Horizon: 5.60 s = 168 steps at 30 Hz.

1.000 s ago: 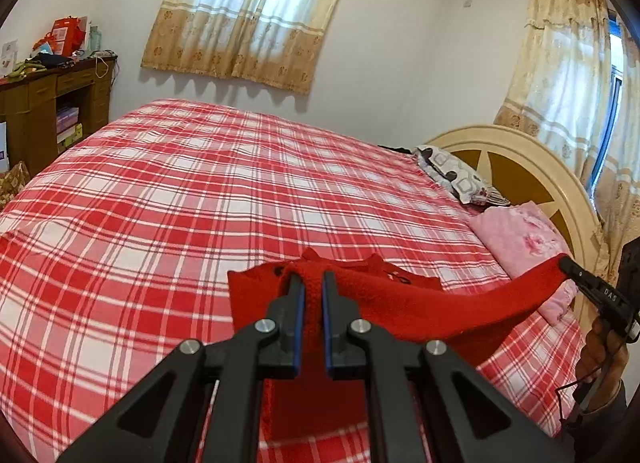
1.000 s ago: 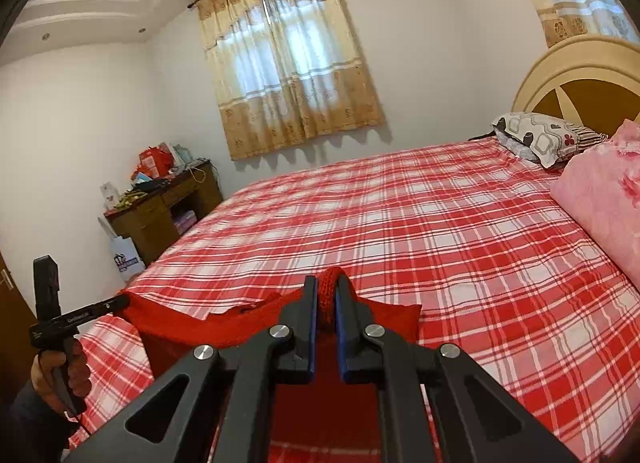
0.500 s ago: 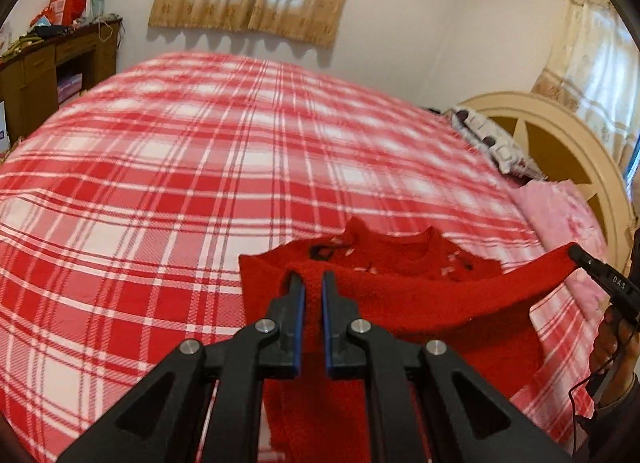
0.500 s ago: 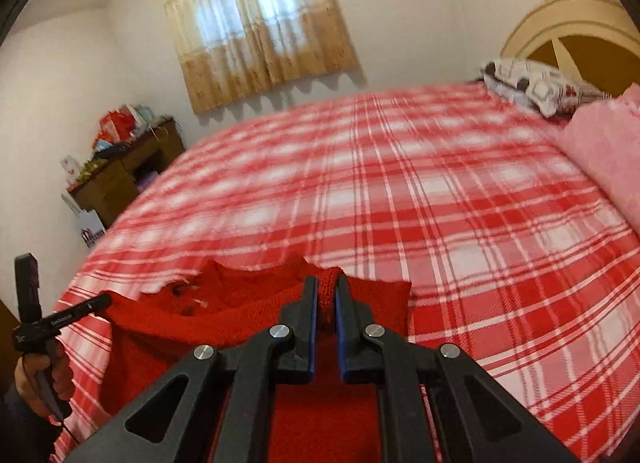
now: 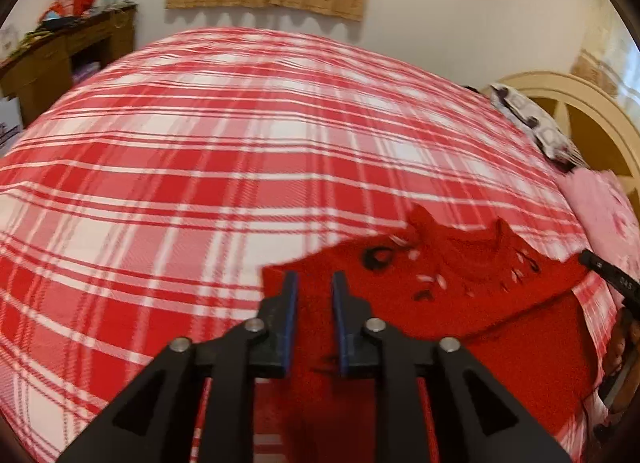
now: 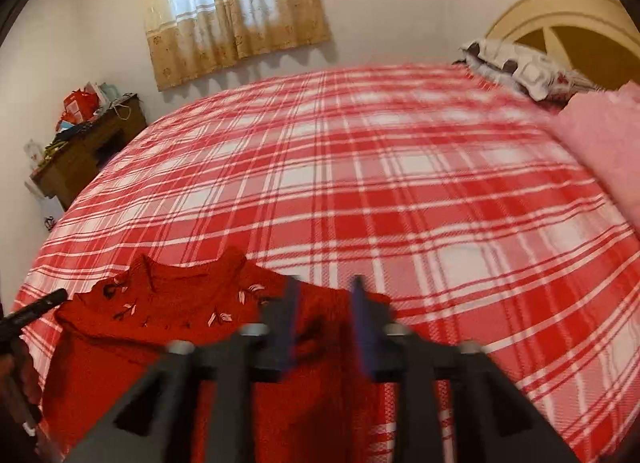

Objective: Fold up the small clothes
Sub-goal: 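Open both grippers to release the folded hem onto the sweater, then press the folded sweater flat with both grippers open, then move the left gripper to the sweater's side edge and grasp it, then lift the held side edge with the left gripper and fold it across the sweater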

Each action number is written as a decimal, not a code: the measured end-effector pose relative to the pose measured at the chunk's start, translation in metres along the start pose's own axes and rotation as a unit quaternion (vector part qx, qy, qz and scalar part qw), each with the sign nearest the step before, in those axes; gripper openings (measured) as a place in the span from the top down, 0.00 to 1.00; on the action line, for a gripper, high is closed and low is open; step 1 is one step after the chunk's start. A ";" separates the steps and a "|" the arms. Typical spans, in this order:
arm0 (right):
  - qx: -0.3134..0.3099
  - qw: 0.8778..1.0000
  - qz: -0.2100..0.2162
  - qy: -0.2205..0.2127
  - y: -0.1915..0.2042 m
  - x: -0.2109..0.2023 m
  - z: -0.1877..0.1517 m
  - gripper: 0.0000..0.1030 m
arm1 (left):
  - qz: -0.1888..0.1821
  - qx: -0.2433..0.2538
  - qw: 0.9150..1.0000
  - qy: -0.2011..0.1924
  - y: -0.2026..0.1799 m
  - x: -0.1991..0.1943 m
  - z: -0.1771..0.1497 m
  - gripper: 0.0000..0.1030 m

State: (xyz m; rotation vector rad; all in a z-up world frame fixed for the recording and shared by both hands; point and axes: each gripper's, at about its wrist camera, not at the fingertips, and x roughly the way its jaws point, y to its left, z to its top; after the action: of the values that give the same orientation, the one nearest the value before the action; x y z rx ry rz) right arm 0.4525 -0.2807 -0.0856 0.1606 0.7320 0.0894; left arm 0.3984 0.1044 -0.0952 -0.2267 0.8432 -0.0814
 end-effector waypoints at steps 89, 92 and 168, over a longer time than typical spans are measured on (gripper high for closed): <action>-0.200 0.977 0.012 0.079 0.103 -0.089 -0.146 0.47 | 0.052 0.030 0.998 -0.017 0.021 -0.068 -0.119 0.00; -0.222 0.972 0.016 0.078 0.123 -0.091 -0.152 0.47 | 0.053 0.037 0.998 -0.018 0.021 -0.073 -0.114 0.00; -0.354 0.932 0.075 -0.009 0.299 -0.058 -0.201 0.78 | -0.074 0.043 0.996 -0.005 0.015 0.004 -0.041 0.77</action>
State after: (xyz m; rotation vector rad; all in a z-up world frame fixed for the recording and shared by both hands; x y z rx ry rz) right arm 0.2671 0.0284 -0.1413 -0.4751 0.6290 0.4896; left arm 0.3699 0.1115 -0.1283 -0.2081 0.8109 -0.2542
